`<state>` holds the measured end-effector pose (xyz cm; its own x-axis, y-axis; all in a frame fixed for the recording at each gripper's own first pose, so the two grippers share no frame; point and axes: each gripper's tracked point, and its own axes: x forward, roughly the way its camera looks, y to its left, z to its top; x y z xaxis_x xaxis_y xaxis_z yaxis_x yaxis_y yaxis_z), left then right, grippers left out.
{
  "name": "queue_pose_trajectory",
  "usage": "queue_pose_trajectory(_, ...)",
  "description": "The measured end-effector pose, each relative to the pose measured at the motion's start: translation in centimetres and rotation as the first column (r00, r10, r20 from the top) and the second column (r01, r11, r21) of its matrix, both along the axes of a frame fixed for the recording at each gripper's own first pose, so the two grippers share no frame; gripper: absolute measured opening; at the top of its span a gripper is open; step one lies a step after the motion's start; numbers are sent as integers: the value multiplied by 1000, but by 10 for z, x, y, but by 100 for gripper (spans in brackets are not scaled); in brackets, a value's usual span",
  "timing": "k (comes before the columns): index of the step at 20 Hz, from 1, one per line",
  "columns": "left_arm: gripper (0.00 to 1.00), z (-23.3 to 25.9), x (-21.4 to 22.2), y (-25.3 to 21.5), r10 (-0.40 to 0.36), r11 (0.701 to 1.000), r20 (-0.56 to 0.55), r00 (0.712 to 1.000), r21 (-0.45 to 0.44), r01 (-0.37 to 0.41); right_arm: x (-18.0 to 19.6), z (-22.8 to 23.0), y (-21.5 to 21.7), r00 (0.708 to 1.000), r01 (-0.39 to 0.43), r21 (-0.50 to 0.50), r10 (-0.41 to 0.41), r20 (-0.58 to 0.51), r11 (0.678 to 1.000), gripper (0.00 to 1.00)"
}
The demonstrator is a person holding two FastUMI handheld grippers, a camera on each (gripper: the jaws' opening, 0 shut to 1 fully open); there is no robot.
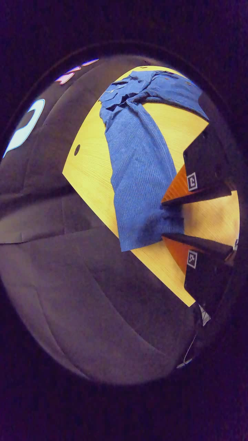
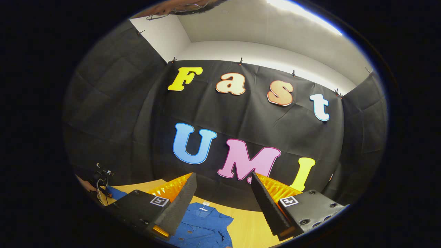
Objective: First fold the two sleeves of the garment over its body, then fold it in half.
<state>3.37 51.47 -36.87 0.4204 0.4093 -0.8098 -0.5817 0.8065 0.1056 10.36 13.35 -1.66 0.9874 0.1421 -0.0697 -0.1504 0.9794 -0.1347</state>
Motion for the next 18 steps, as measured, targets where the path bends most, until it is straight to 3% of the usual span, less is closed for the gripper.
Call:
queue_pose_trajectory(2, 45, -2, 4, 2, -20, 1000, 9, 1000, -15, 20, -2, -5, -8, 1000, 17, 12, -17, -21, 1000, 100)
queue_pose_trajectory(3, 18, 2, 6, -1, 1, 999, 3, 1000, -48, 0, -2, -9, -14, 999, 29, 13, -28, -37, 999, 100)
queue_pose_trajectory(7, 0, 12, 9, 0, 56, 983, -2, 998, -174, -55, -4, -19, -27, 996, 58, 34, -56, -74, 998, 100)
queue_pose_trajectory(8, 0, 12, 10, -3, 42, 981, 12, 999, -189, -39, -3, -21, -32, 995, 67, 30, -65, -77, 997, 93)
queue_pose_trajectory(13, 0, 59, 38, -36, -40, 969, 155, 987, -235, 76, -5, -28, -35, 995, 57, 3, -57, -78, 998, 93)
queue_pose_trajectory(18, 0, 112, 71, -71, -166, 959, 248, 955, -183, 214, -4, -39, -42, 994, 50, 12, -49, -94, 999, 93)
